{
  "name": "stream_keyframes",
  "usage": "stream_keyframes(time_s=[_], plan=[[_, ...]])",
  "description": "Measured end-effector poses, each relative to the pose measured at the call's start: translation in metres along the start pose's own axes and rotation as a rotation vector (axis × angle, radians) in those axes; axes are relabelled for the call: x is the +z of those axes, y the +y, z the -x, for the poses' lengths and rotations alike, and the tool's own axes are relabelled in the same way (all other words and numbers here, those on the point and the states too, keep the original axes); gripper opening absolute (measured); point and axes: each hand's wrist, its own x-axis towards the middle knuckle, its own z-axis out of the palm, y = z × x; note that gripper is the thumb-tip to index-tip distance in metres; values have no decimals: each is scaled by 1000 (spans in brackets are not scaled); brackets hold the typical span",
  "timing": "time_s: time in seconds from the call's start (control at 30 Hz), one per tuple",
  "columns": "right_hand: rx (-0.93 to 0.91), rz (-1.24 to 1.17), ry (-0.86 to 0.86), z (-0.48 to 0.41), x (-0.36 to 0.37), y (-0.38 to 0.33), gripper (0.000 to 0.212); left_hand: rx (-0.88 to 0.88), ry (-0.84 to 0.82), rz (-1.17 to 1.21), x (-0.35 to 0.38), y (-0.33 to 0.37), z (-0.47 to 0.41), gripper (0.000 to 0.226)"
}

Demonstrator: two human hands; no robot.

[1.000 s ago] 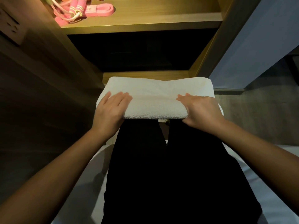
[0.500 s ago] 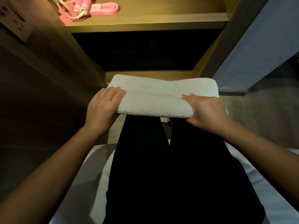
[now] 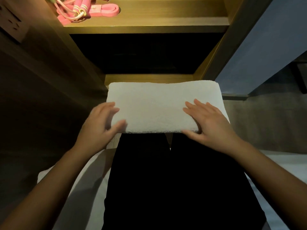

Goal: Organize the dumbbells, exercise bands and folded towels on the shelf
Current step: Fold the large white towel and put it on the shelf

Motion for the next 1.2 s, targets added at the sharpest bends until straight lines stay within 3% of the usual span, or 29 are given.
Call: stream_keyframes(time_s=[0.07, 0.13, 0.2, 0.27, 0.33, 0.4, 0.5, 0.53, 0.63, 0.67, 0.93, 1.2], plan=[[112, -155, 39, -7, -8, -1, 73, -113, 142, 106, -1, 11, -15, 46], [294, -262, 180, -19, -13, 9, 56, -281, 171, 147, -3, 18, -39, 49], [518, -409, 216, -30, -18, 25, 52, -476, 107, 276, -3, 18, -62, 51], [685, -660, 146, -33, -17, 36, 52, -683, 38, 516, 1, 14, -77, 51], [782, -848, 101, -33, -13, 41, 55, -775, -19, 527, 8, 7, -82, 56], [840, -925, 66, -32, -6, 43, 58, -803, -90, 518, 14, -2, -80, 72], [932, -922, 34, -28, -1, 43, 67, -933, -200, 707, 21, -20, -70, 106], [955, -906, 24, -27, -1, 43, 69, -969, -220, 786, 23, -21, -66, 101], [978, -909, 5, -27, -2, 45, 71, -960, -264, 903, 27, -20, -64, 50], [977, -917, 7, -27, -3, 45, 71, -962, -273, 926, 28, -20, -65, 42], [902, -1052, 268, -31, -7, 48, 47, -951, -210, 1013, 19, -23, -79, 45], [746, -1010, 434, -76, -45, 69, 45, -780, -71, 961, 0, -3, -136, 37]])
